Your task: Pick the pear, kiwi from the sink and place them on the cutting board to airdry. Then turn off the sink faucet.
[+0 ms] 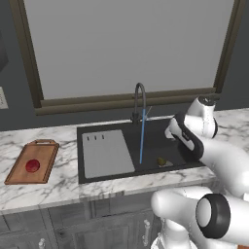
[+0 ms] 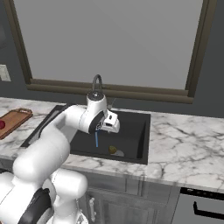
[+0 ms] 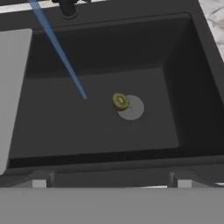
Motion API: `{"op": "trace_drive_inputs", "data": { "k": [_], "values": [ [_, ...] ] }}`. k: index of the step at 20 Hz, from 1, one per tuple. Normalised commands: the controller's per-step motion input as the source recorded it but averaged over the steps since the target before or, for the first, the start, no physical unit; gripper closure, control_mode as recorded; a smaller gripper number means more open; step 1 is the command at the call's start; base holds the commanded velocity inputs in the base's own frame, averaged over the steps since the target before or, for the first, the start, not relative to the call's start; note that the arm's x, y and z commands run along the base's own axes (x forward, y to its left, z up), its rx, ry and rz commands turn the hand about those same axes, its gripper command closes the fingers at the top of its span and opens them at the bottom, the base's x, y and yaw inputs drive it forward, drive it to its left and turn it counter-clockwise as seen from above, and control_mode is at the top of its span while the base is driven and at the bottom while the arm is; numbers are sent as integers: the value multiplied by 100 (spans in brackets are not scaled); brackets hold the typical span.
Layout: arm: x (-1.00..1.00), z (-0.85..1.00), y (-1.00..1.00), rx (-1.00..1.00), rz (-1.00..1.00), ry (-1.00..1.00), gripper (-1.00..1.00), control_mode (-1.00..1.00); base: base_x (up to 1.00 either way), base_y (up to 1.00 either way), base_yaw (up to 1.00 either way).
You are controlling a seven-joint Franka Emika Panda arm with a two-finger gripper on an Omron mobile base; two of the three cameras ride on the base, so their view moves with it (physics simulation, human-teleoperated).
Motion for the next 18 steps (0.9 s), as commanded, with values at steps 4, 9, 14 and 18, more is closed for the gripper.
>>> {"op": "trace_drive_inputs", "data": {
  "k": [4, 9, 14, 18],
  "values": [
    [25, -18, 0, 0, 0, 0, -100, -100, 0, 0, 0],
    [26, -20, -2, 0, 0, 0, -100, -100, 0, 0, 0],
    [24, -21, -8, 0, 0, 0, -100, -100, 0, 0, 0],
    [23, -19, -7, 0, 0, 0, -100, -100, 0, 0, 0]
  ]
}}
